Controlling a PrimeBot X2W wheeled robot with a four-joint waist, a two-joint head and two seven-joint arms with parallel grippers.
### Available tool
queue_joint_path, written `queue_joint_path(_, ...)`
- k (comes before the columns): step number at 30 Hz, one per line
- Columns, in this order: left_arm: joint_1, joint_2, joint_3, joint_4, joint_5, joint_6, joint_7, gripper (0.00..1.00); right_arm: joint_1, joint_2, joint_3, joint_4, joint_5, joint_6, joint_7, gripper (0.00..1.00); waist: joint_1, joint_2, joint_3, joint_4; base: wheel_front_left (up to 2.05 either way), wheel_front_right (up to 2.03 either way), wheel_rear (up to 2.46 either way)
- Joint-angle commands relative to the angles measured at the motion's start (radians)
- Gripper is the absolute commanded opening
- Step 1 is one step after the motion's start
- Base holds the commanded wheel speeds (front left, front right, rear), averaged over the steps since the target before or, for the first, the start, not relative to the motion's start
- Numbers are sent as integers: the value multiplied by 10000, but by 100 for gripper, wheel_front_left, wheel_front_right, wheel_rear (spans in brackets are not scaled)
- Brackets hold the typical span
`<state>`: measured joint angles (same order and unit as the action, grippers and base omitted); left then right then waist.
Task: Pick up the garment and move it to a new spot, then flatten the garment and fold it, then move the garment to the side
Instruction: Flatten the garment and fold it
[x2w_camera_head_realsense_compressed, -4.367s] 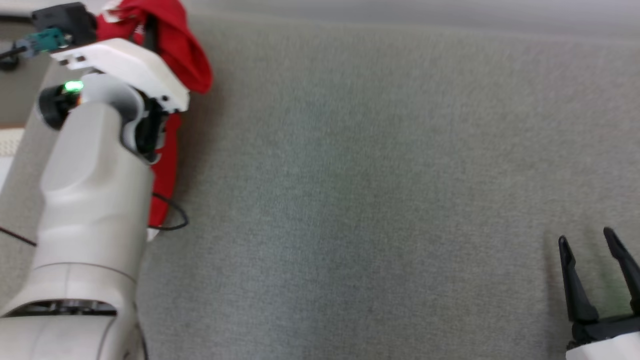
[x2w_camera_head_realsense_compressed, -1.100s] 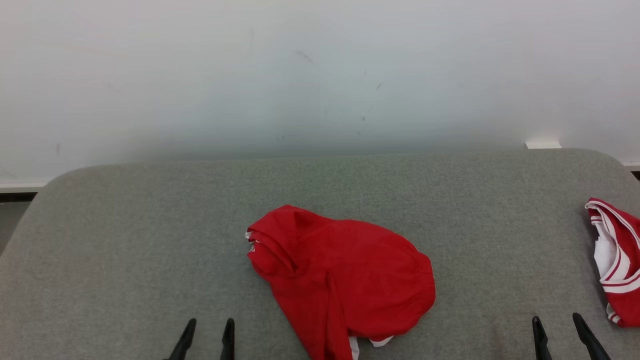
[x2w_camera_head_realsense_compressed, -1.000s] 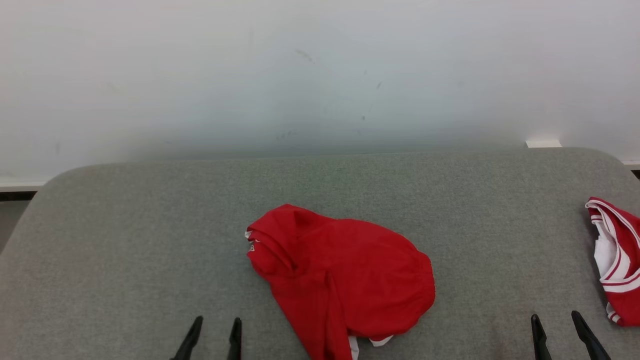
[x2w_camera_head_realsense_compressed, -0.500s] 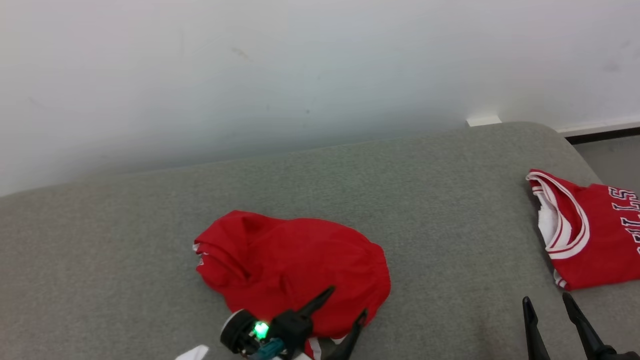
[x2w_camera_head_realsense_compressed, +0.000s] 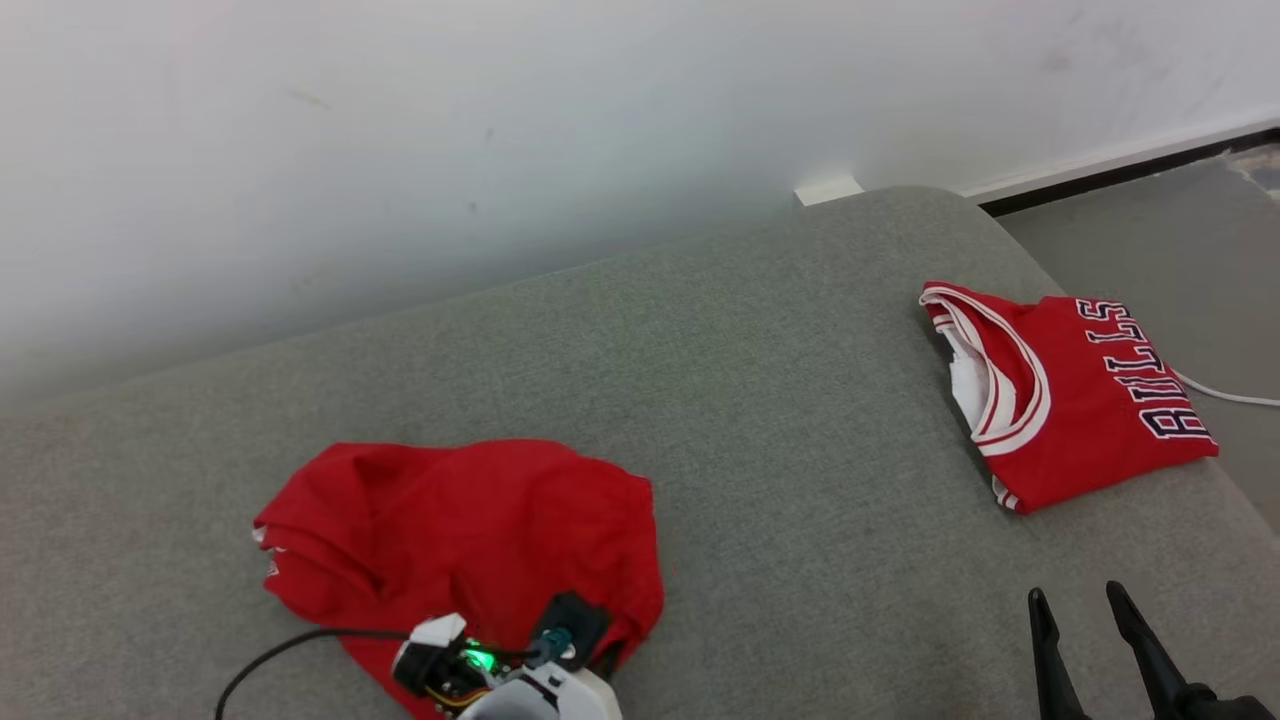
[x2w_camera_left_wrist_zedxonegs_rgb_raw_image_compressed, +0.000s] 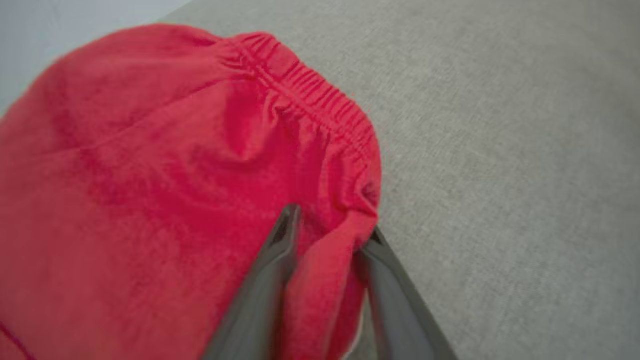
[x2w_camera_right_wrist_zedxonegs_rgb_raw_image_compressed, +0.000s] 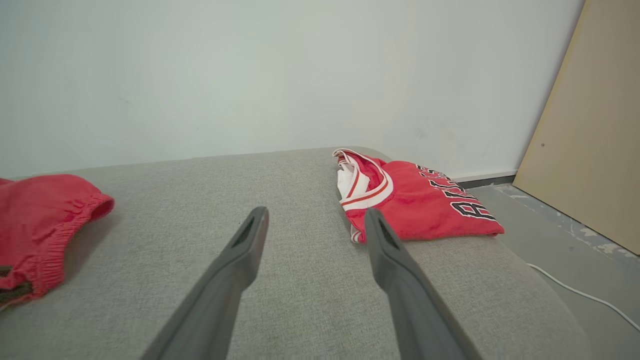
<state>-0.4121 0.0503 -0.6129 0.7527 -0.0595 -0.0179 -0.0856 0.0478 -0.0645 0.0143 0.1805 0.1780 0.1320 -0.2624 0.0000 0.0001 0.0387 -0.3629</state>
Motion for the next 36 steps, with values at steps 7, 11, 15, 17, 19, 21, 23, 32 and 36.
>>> queue_joint_path(7,-722,58,670,541,-938,-21,-288,0,-167,55,-153,78,56,-27,-28,100,0,-1,77,-124,0,0,0)
queue_joint_path(11,-1330,19,981,-403,-2533,-119,-751,0,-172,58,-84,131,2,-27,-30,100,0,-1,-55,-14,0,0,0)
queue_joint_path(15,-2121,15,773,-1736,-4292,331,-1129,0,-152,8,20,222,-20,-27,-30,100,0,-1,-281,49,0,0,0)
queue_joint_path(17,-2531,21,629,-2296,-5140,683,-1319,0,-155,-25,112,261,-3,-27,-30,100,0,-1,-357,73,0,0,0)
queue_joint_path(19,-2983,22,487,-2747,-5854,1068,-1532,0,-170,-54,205,294,19,-27,-30,100,0,-1,-422,84,0,0,0)
queue_joint_path(21,-3341,22,387,-3125,-6409,1430,-1670,0,-197,-94,274,319,59,-27,-30,100,0,-1,-476,83,0,0,0)
queue_joint_path(23,-3581,21,413,-3561,-7186,1786,-1773,0,-205,-121,325,351,80,-27,-30,100,0,-1,-532,79,0,0,0)
queue_joint_path(32,-1226,28,1035,-5553,-7457,2482,-1782,0,-130,-80,230,391,195,-27,-28,100,0,-1,-303,511,0,0,0)
queue_joint_path(36,371,27,1029,-5131,-7058,2161,-1783,0,-41,-80,92,404,153,-28,-30,100,0,-1,-176,903,0,0,0)
